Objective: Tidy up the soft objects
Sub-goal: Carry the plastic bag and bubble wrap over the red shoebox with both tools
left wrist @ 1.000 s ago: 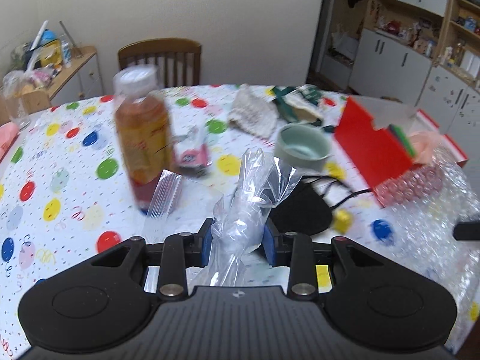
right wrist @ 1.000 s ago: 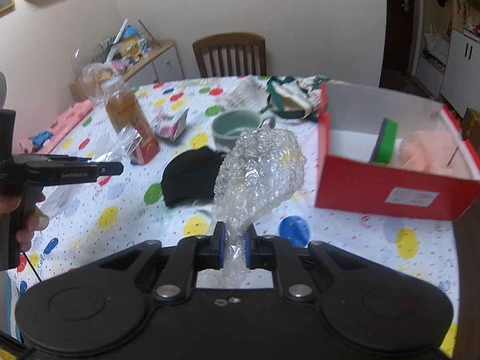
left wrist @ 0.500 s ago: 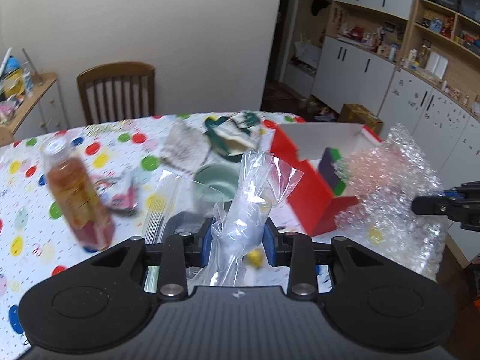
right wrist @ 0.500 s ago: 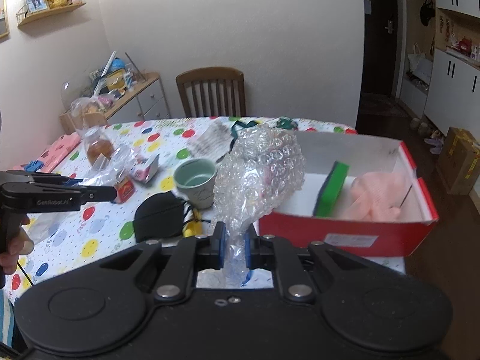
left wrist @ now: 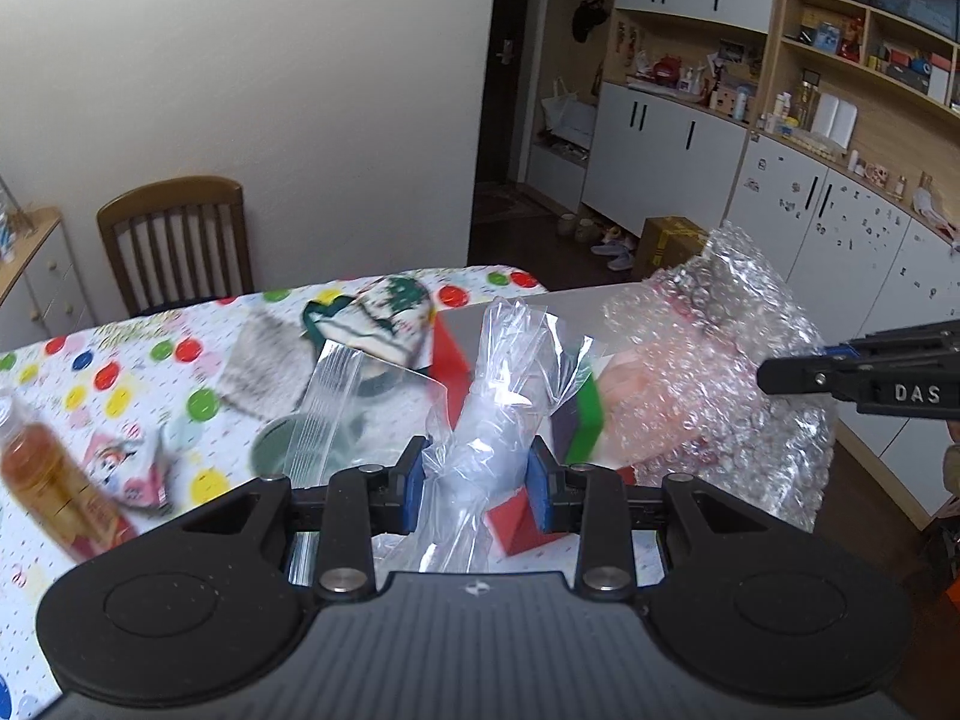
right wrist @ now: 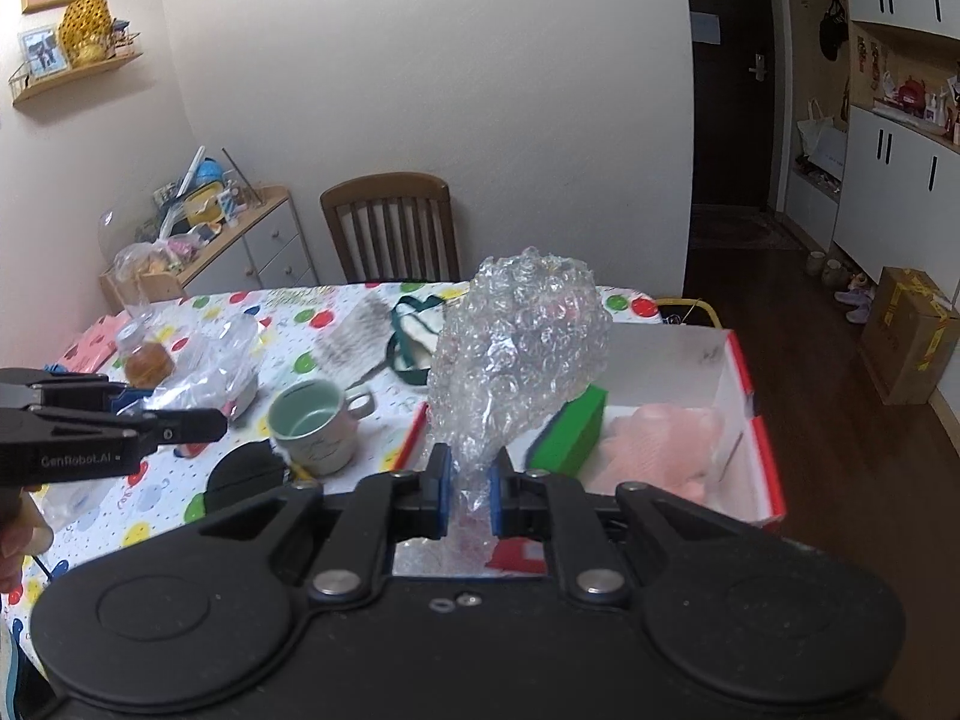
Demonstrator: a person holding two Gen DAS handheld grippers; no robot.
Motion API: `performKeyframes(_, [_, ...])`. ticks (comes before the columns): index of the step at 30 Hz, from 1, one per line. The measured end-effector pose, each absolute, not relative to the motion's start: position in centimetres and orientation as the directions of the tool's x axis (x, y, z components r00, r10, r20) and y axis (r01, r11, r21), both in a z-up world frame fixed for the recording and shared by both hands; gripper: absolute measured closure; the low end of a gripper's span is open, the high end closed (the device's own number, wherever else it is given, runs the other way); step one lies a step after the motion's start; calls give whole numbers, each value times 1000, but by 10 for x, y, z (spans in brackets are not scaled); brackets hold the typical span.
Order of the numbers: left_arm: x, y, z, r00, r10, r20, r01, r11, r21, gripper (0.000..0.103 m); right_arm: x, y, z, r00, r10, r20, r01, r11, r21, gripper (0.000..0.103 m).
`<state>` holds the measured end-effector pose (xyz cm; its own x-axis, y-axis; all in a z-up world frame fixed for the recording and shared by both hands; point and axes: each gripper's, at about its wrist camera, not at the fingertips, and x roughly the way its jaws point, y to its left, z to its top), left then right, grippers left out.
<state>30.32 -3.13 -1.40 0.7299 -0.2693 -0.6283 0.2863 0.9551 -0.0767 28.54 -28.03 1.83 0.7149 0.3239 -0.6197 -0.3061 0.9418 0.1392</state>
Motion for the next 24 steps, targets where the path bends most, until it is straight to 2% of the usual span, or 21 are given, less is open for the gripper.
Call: performKeyframes(24, [409, -159, -50, 652, -251, -716, 312, 949, -49, 70, 391, -376, 7, 730, 264, -631, -249, 962, 115, 92])
